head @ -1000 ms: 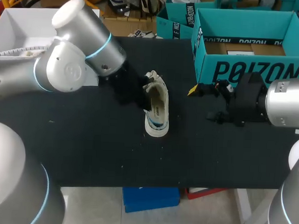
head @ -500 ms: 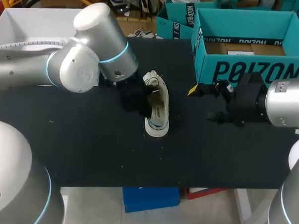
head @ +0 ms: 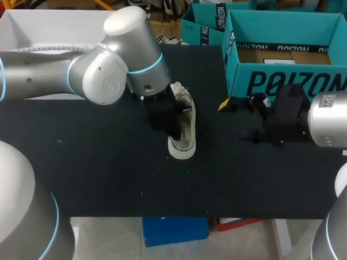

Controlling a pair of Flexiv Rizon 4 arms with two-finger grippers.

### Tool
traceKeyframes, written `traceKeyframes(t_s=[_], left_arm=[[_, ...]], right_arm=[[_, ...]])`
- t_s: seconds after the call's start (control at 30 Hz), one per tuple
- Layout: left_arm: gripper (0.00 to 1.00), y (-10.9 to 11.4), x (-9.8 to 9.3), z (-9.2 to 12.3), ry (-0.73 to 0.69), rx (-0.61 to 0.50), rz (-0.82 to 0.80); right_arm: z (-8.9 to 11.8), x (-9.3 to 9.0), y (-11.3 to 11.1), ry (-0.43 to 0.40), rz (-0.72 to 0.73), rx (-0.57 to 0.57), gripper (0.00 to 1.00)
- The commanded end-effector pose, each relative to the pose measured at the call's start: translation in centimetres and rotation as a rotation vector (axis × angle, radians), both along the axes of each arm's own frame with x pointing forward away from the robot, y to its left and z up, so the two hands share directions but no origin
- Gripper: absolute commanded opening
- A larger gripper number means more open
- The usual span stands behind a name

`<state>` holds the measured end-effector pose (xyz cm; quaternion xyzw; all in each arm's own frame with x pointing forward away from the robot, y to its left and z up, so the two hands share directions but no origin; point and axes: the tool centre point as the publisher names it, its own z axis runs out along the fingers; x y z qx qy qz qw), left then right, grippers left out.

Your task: Take the shoe out of the shoebox, open the shoe tongue, remove and reinsert the insole, then place the shoe into the shoebox

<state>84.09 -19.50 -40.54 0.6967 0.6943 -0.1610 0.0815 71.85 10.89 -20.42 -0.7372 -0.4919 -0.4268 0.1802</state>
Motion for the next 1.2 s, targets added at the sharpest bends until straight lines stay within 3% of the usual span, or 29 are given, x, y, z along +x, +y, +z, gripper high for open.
traceKeyframes(t_s=[0.03, 0.3, 0.57, 0.8, 1.2], left_arm=[[0.00, -0.8, 0.0, -0.4, 0.005, 0.036, -0.021], [0.00, -0.7, 0.1, -2.0, 0.019, 0.074, -0.019], [0.00, -0.3, 0.3, -1.7, 0.014, 0.081, -0.008], [0.00, -0.1, 0.0, 1.4, -0.007, 0.067, -0.050], [0.00, 2.4, -0.2, 7.6, -0.050, 0.081, -0.084]], right_arm=[[0.0, 0.0, 0.1, 0.000, 0.000, 0.000, 1.00], [0.0, 0.0, 0.1, 0.000, 0.000, 0.000, 1.00], [0.0, 0.0, 0.1, 0.000, 0.000, 0.000, 1.00], [0.0, 0.0, 0.1, 0.000, 0.000, 0.000, 1.00], [0.0, 0.0, 0.1, 0.000, 0.000, 0.000, 1.00]])
